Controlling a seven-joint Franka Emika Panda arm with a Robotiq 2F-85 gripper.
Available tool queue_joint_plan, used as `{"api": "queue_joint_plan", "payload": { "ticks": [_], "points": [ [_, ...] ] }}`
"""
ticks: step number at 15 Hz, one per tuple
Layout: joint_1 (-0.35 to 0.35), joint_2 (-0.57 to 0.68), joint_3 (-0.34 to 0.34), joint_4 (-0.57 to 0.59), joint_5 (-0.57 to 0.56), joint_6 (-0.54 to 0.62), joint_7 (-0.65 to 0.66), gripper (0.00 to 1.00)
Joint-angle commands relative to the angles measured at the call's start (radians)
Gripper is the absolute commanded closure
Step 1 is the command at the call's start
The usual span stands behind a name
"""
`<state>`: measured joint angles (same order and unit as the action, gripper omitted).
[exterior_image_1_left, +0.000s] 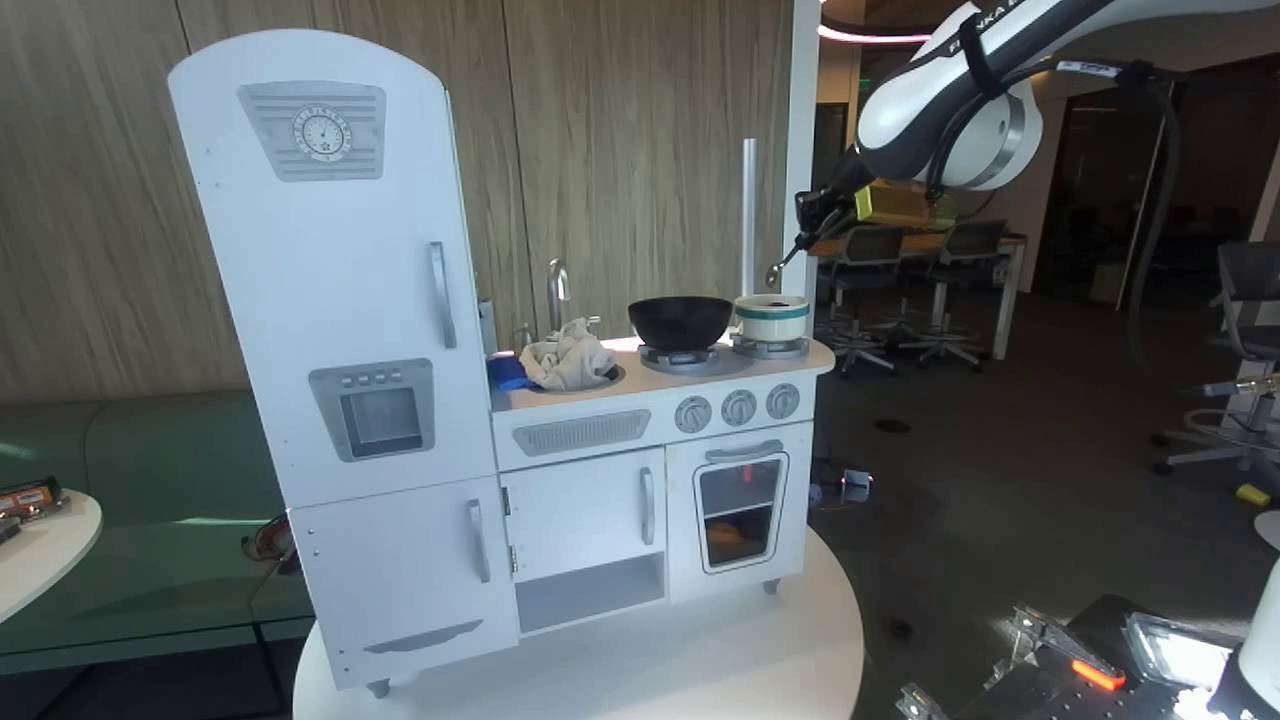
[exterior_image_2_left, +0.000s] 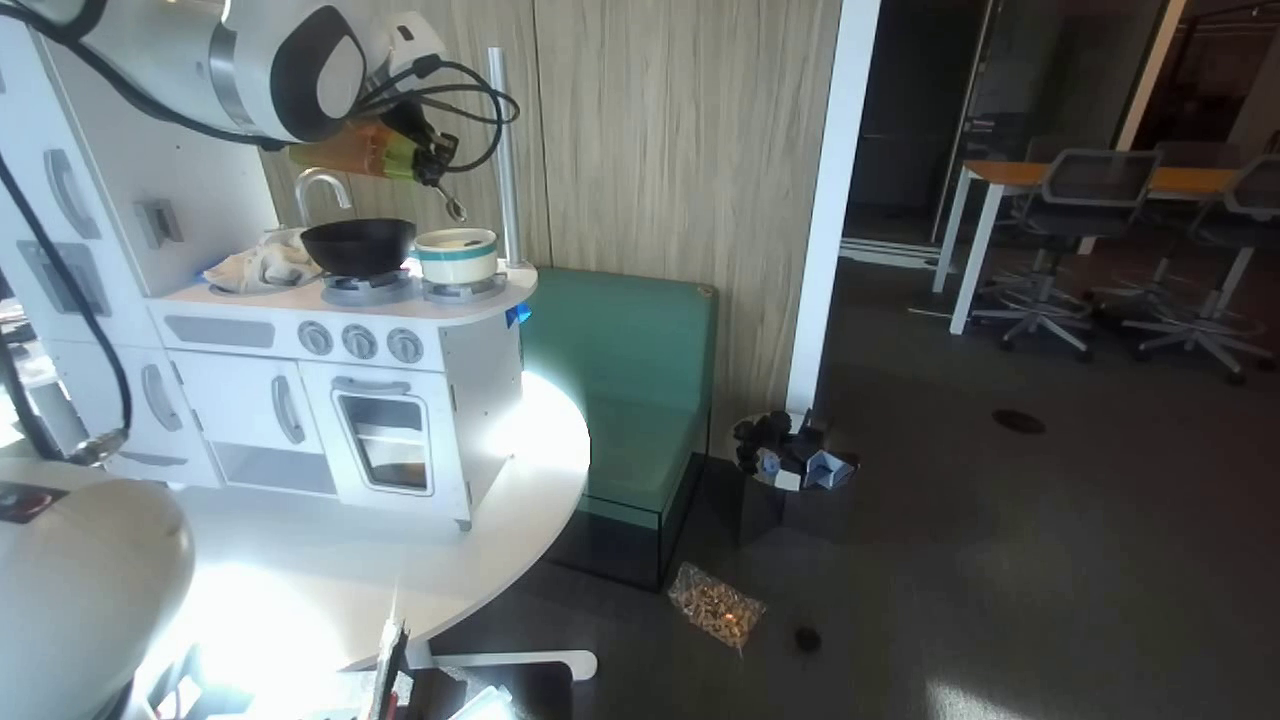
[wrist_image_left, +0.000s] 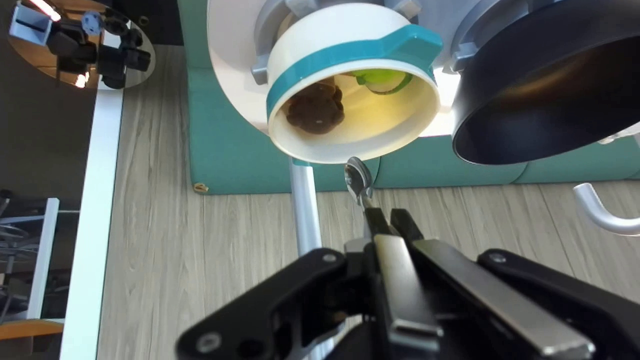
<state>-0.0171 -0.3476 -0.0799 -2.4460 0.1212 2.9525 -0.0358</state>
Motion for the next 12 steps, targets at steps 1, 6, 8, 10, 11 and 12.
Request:
{"api": "queue_joint_plan", "payload": {
  "ticks": [1,6,8,10,11,12],
  "points": [
    [-0.025,-0.040,0.060,0.000,-0.074,0.025,0.030,0.98],
    [-0.020,-0.024,0.157,0.095,-0.187,-0.037,0.037,0.98],
    [0.001,0.001,0.188,0.157,-0.217,-0.086,0.023,0.98],
    [0.039,0.038,0.202,0.231,-0.225,-0.160,-0.004,0.98],
    [0.063,0.063,0.206,0.275,-0.219,-0.212,-0.021,0.98],
    [0.087,0.086,0.208,0.315,-0.211,-0.262,-0.040,0.98]
  ]
}}
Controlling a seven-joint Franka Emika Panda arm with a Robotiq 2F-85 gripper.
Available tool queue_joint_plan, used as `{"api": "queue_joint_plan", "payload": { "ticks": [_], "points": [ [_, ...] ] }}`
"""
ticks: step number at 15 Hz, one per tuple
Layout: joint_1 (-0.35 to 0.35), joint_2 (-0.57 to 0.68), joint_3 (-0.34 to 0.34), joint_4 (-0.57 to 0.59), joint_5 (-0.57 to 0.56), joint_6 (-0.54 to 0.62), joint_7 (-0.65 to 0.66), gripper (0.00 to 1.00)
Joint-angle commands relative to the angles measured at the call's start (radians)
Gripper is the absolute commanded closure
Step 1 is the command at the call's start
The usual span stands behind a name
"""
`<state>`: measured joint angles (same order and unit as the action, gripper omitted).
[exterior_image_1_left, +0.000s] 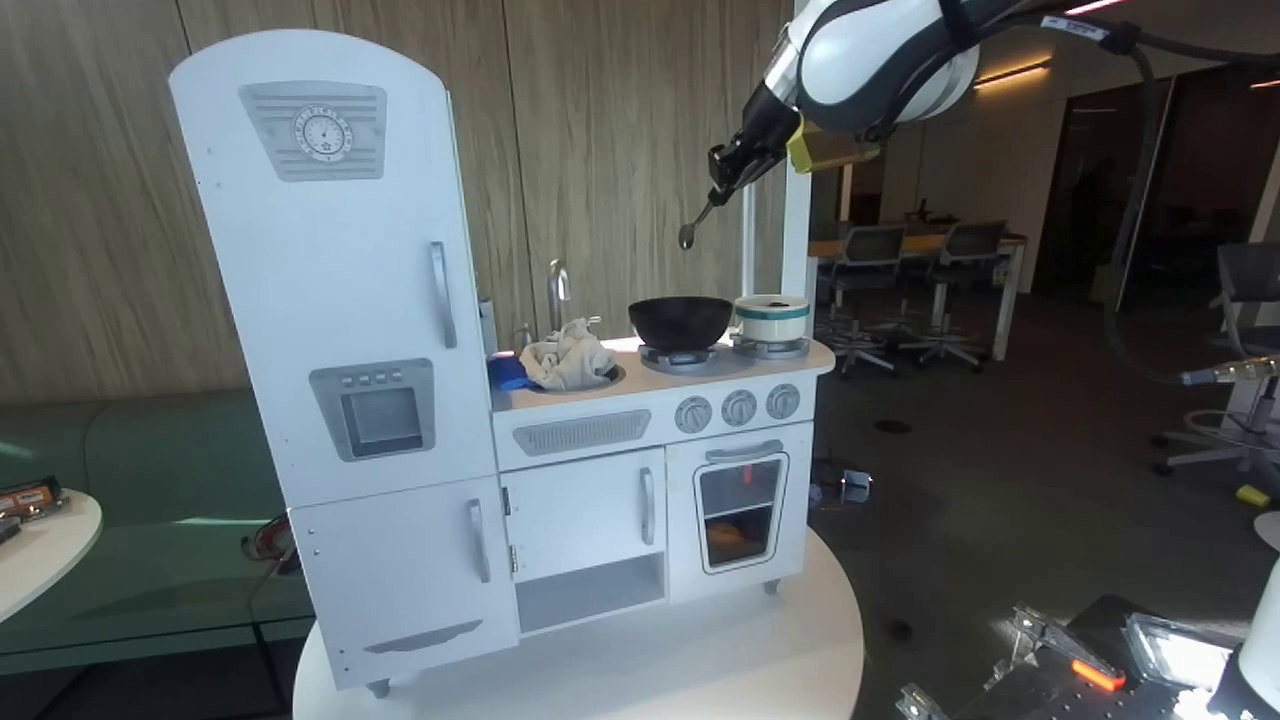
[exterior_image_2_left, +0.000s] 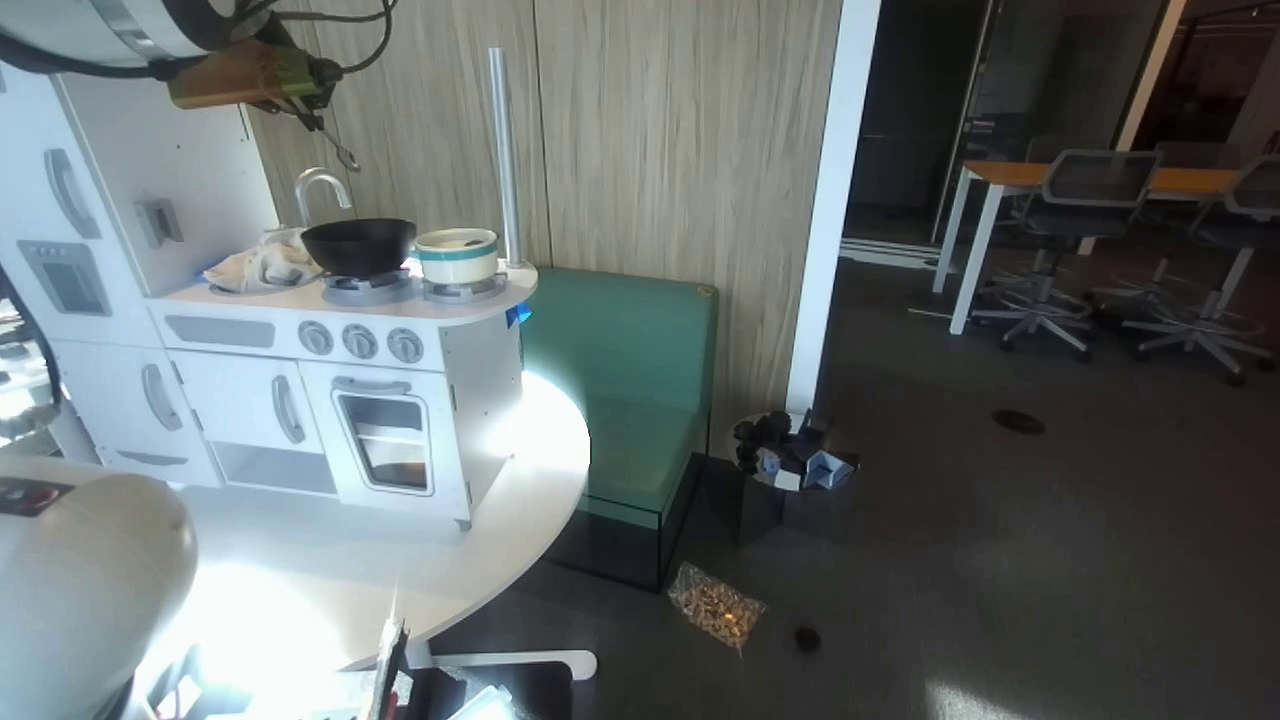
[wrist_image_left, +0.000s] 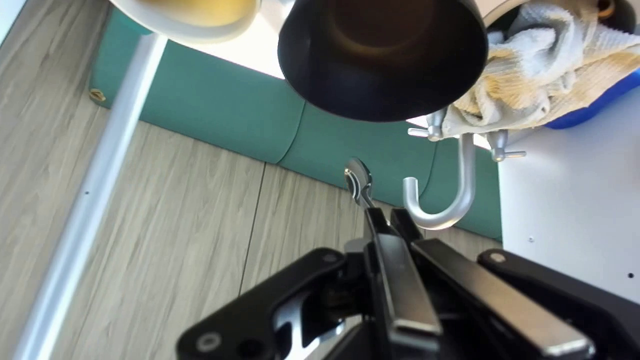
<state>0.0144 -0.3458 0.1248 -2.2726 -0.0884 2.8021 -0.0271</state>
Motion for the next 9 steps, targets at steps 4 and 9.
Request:
{"api": "queue_joint_plan", "payload": {
  "ticks": [4,9],
  "points": [
    [0.141,0.205,0.002,0.321,0.046,-0.314,-0.164,0.98],
    [0.170,0.357,0.011,0.541,0.130,-0.523,-0.309,0.98]
  ]
}}
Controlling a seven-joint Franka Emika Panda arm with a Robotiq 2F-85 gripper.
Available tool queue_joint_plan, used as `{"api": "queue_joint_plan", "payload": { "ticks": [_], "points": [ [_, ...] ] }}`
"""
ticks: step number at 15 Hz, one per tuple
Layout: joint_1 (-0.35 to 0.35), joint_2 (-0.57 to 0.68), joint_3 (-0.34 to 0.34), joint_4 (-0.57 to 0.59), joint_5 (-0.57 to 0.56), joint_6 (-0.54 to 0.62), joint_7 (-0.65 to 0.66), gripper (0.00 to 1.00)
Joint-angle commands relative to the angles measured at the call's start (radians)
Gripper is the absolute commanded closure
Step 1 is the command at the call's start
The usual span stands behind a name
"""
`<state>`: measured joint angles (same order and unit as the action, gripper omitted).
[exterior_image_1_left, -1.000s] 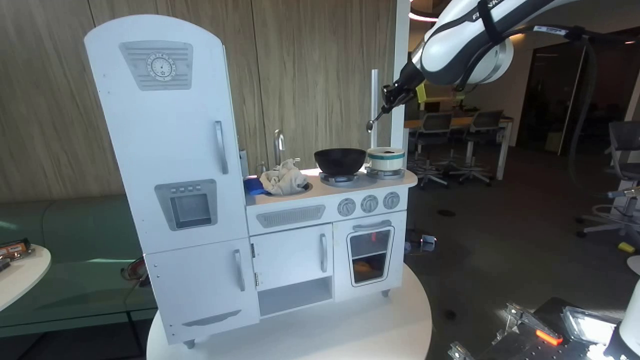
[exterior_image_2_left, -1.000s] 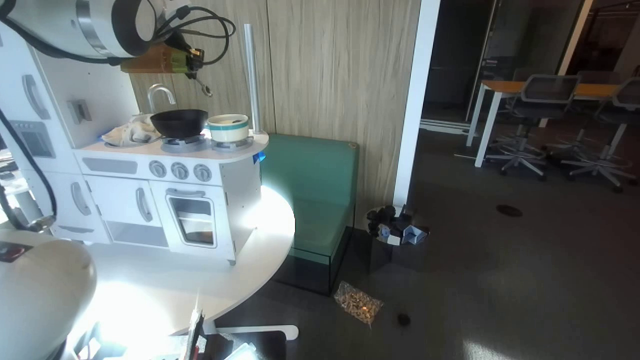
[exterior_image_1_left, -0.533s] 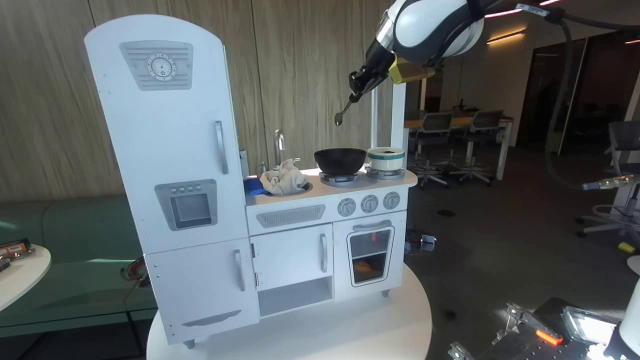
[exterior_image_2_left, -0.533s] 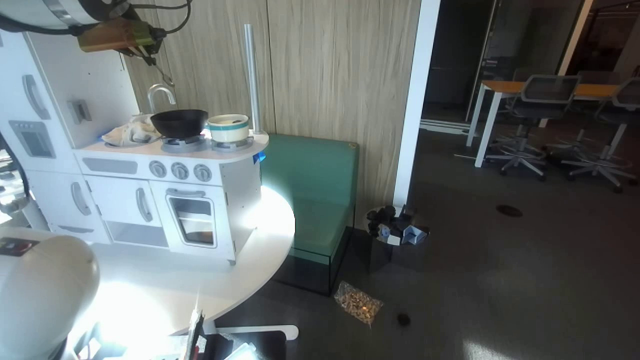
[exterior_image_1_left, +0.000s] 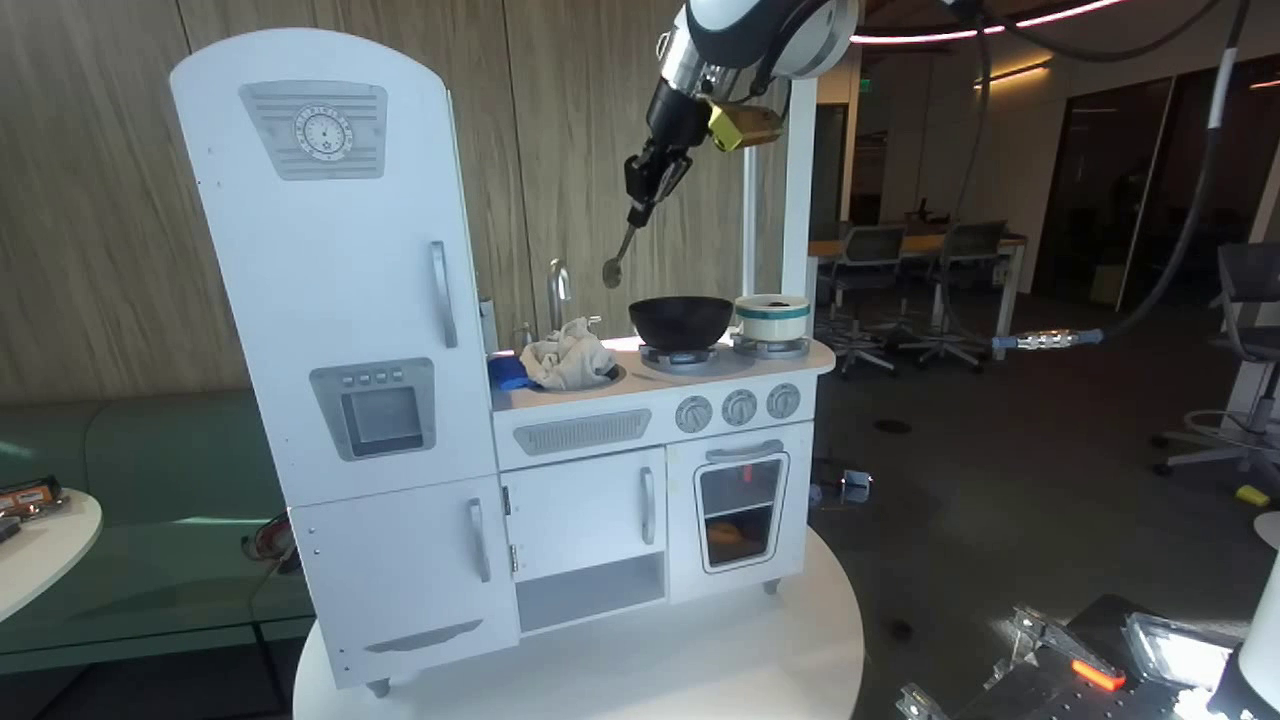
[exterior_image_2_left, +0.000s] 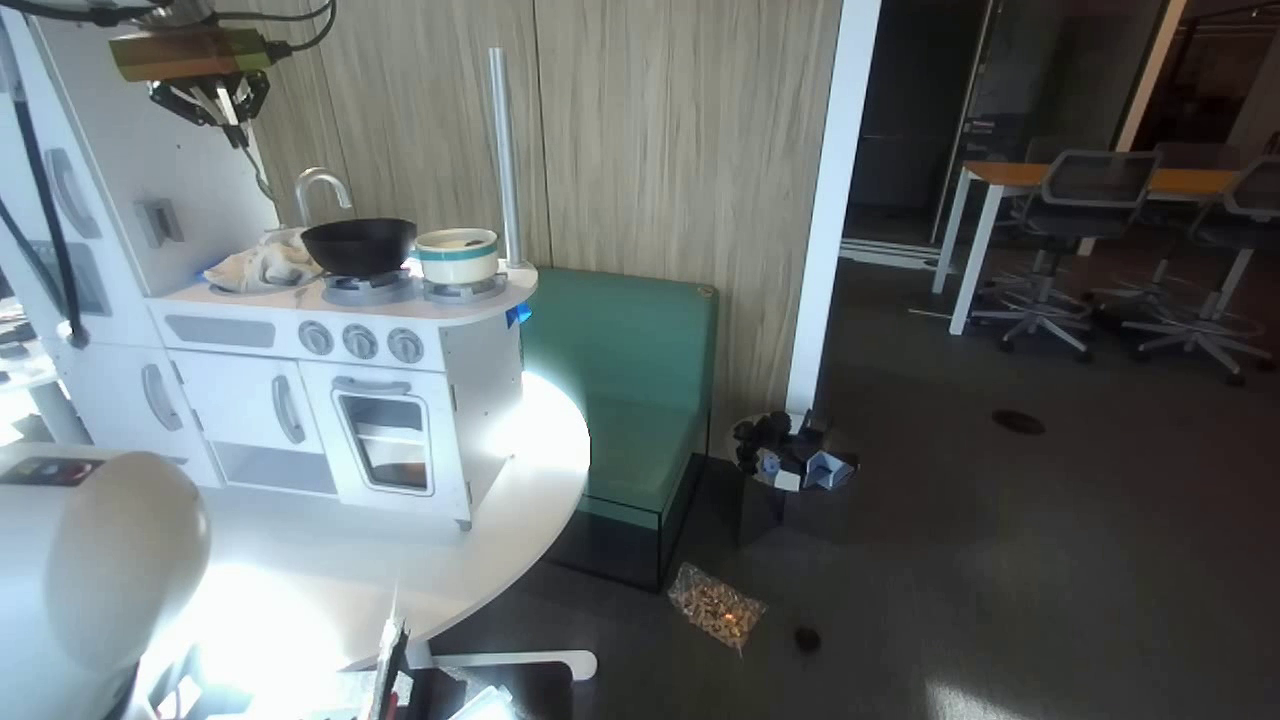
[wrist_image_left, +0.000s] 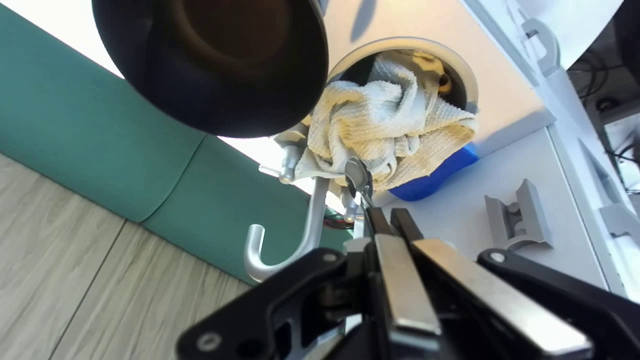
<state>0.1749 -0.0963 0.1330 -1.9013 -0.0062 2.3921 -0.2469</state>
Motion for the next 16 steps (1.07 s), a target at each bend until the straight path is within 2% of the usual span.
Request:
{"api": "queue_joint_plan", "payload": {
  "ticks": [1,5,8,13,16],
  "points": [
    [0.009,0.142,0.008,0.214,0.062,-0.150,-0.111,0.98],
    [0.000,0.244,0.026,0.331,0.100,-0.281,-0.173,0.98],
    [-0.002,0.303,0.043,0.382,0.115,-0.335,-0.199,0.98],
    [-0.006,0.364,0.067,0.409,0.126,-0.378,-0.213,0.98],
    [-0.015,0.388,0.058,0.414,0.099,-0.370,-0.211,0.98]
  ]
}}
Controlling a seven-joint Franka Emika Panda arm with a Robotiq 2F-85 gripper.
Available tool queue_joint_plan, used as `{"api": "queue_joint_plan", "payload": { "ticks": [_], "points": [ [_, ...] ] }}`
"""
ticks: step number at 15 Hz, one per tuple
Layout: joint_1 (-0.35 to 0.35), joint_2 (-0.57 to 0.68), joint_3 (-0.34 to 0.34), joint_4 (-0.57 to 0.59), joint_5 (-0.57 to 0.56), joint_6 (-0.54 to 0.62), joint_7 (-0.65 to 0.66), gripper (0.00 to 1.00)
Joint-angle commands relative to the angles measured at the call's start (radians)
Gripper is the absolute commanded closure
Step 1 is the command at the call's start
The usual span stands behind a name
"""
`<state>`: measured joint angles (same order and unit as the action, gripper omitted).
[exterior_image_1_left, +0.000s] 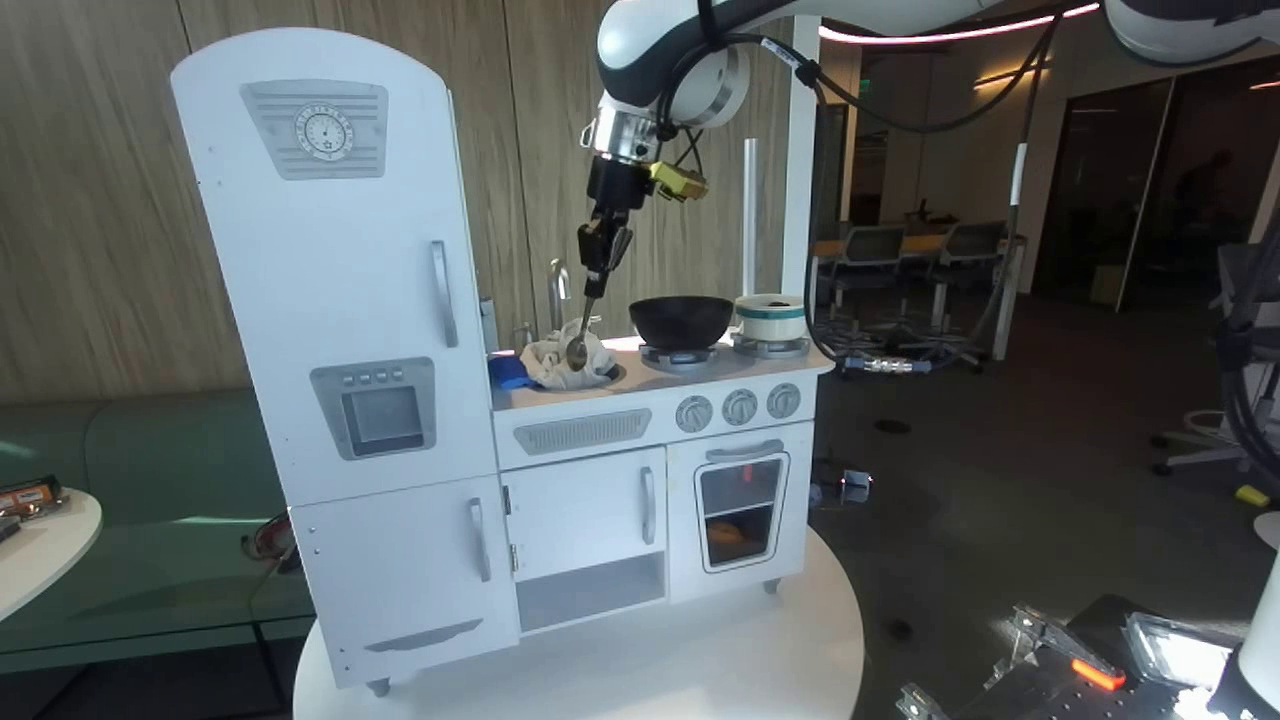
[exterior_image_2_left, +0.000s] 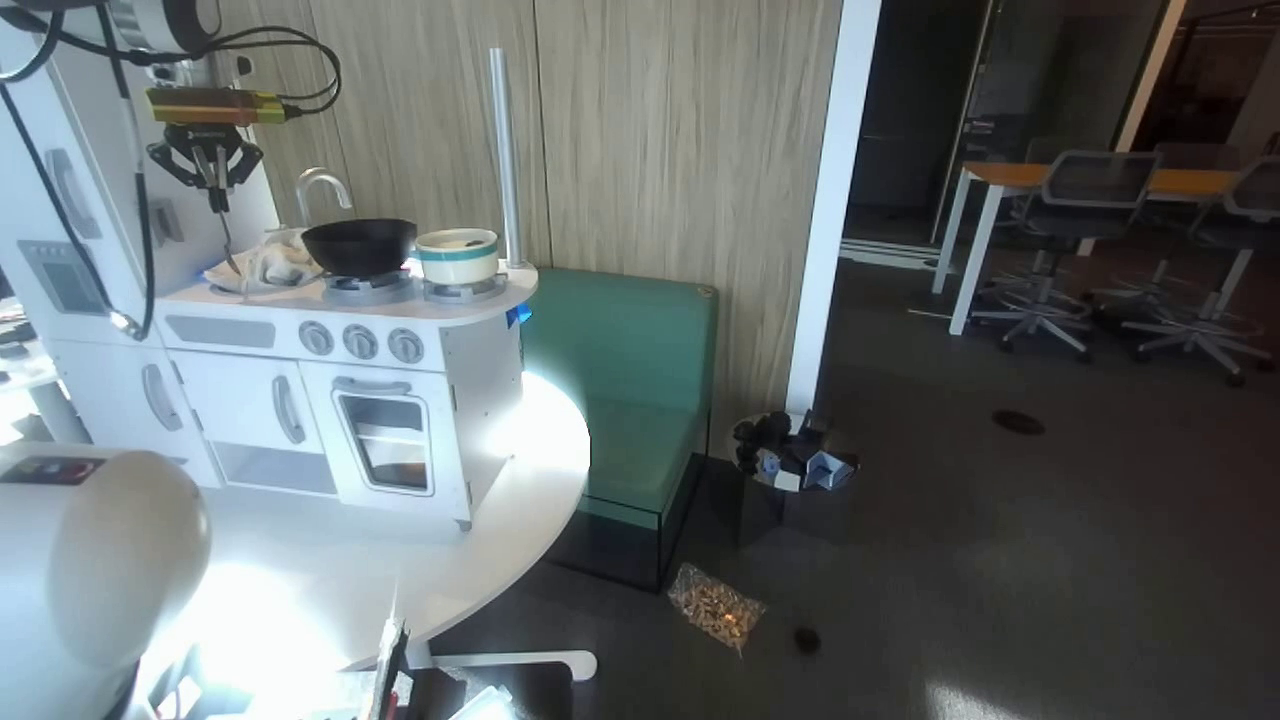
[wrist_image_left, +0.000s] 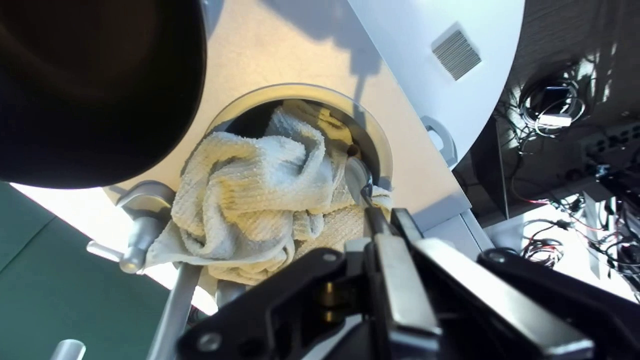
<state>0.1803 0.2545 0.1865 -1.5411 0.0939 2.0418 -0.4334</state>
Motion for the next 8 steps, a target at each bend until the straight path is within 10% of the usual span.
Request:
{"api": "queue_joint_plan", "payload": {
  "ticks": [1,8],
  "points": [
    [-0.027,0.051,0.003,0.060,0.007,-0.010,-0.023,0.98],
    [-0.062,0.155,0.018,0.123,0.038,-0.007,-0.069,0.98]
  ]
}}
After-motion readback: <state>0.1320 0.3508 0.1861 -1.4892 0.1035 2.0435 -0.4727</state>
